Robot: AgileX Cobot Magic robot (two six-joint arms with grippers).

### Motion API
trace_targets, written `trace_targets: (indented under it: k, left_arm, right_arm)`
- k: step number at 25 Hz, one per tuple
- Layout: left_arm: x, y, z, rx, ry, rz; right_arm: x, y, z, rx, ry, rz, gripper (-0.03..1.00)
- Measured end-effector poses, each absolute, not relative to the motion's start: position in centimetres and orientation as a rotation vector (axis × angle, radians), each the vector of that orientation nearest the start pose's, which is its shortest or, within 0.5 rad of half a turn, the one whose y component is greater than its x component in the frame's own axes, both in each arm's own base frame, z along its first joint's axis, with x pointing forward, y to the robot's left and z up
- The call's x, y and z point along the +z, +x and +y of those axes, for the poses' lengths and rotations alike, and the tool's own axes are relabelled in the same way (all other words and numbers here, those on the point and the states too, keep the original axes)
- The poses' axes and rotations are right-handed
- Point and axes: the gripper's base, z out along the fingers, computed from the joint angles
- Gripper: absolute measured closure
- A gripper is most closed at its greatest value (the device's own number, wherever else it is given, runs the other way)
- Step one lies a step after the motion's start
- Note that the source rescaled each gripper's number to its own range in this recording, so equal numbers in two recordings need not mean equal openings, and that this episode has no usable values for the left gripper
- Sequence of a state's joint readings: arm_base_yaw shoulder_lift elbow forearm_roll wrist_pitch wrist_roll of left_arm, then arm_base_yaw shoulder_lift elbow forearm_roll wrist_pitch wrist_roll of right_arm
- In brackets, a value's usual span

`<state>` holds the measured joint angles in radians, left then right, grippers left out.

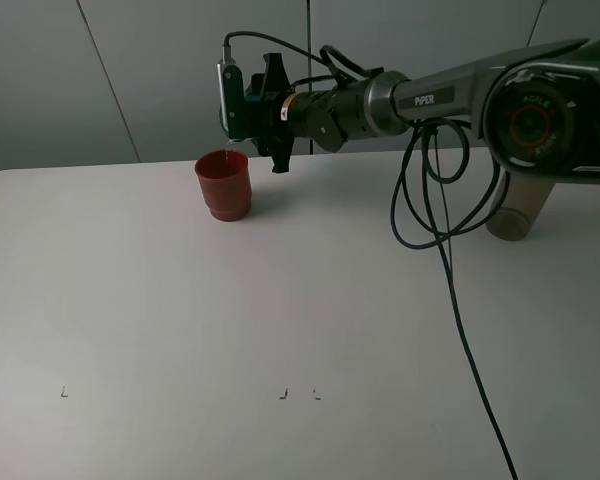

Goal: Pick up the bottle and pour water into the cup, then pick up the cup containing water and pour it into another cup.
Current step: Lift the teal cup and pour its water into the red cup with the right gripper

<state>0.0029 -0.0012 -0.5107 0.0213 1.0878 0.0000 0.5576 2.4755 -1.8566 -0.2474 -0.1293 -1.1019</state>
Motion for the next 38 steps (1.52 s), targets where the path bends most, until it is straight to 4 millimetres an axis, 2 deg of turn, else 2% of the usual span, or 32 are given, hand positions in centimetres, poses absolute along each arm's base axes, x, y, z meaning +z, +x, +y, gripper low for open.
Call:
trace_targets:
  k: [38]
  left_arm:
    - [27.80,-0.75,0.17,0.027,-0.004,2.059]
  right_arm:
    - [12.44,46.56,30.63,-0.659,-1.824,0.877,0.96]
